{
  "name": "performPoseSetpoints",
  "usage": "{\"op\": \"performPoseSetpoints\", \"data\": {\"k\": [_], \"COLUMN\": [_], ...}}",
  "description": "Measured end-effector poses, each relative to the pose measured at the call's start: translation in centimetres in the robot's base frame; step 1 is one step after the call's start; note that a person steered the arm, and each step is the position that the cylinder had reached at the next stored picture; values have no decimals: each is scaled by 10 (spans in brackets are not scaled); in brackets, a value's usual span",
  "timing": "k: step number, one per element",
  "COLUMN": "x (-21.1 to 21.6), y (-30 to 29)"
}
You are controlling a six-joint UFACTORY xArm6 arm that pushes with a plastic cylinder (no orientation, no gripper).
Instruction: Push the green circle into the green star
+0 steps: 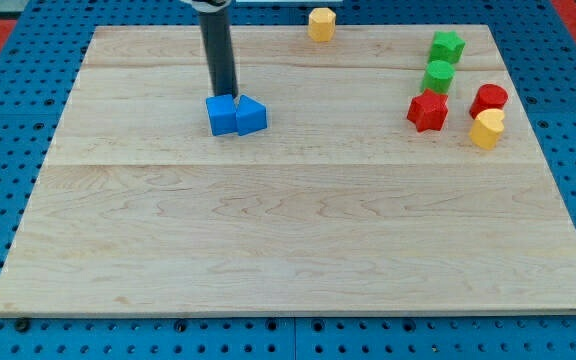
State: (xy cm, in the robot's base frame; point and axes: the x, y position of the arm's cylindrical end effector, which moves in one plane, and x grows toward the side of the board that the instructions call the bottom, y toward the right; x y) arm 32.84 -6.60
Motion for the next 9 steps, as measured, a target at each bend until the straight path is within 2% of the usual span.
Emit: {"op": "performPoseSetpoints", "data": {"k": [1,2,3,5,6,9], "x": [4,37,39,-10,-14,-7], "y": [60,87,117,176,178,246]}}
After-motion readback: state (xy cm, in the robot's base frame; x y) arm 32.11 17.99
